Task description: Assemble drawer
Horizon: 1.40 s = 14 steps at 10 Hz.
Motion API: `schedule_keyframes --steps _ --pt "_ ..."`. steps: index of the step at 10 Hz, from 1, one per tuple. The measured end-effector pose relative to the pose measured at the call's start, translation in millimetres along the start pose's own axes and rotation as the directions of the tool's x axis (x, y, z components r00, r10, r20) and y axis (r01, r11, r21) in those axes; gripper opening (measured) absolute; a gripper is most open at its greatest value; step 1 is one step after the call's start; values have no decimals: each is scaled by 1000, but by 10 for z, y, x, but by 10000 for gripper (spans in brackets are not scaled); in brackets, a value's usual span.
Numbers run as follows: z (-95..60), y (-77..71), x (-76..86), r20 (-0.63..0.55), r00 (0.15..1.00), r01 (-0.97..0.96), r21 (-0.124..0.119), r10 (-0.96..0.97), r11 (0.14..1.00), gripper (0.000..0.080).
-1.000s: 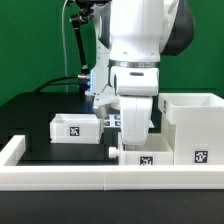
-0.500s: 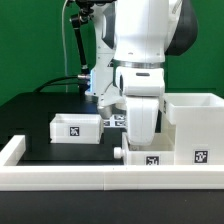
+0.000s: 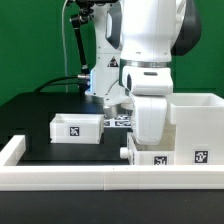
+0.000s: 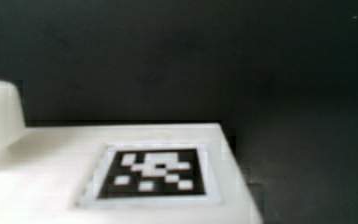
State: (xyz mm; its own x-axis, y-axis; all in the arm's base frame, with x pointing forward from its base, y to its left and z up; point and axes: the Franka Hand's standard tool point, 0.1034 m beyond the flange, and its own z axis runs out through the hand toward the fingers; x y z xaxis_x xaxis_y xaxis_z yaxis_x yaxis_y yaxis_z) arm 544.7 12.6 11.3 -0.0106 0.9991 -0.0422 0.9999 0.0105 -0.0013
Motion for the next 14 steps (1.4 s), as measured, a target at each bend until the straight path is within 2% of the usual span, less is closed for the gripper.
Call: schedule_keyframes --steps 1,2,3,4,5,6,7,8,10,11,12,14 --pt "0 0 -4 0 1000 -1 0 1 1000 42" --pt "-7 3 -2 0 1000 -5 -1 5 1000 232" --pt "-53 23 8 0 1000 -14 -6 14 1000 232" --pt "-104 37 18 0 1000 -27 -7 27 1000 431" --pt "-163 45 22 2 999 -38 -3 38 999 563" --pt "-250 59 23 6 999 -51 6 51 999 563" --pt "-352 96 4 10 998 -56 11 56 998 634" --pt "-425 137 -46 13 998 -63 12 63 998 645" --pt "-537 276 -194 23 998 -58 37 57 998 648" --pt "-560 388 -258 28 998 -53 48 51 997 648" --pt "-560 473 -306 26 999 -39 41 38 998 648" --pt "-544 455 -347 23 998 -51 44 50 998 648"
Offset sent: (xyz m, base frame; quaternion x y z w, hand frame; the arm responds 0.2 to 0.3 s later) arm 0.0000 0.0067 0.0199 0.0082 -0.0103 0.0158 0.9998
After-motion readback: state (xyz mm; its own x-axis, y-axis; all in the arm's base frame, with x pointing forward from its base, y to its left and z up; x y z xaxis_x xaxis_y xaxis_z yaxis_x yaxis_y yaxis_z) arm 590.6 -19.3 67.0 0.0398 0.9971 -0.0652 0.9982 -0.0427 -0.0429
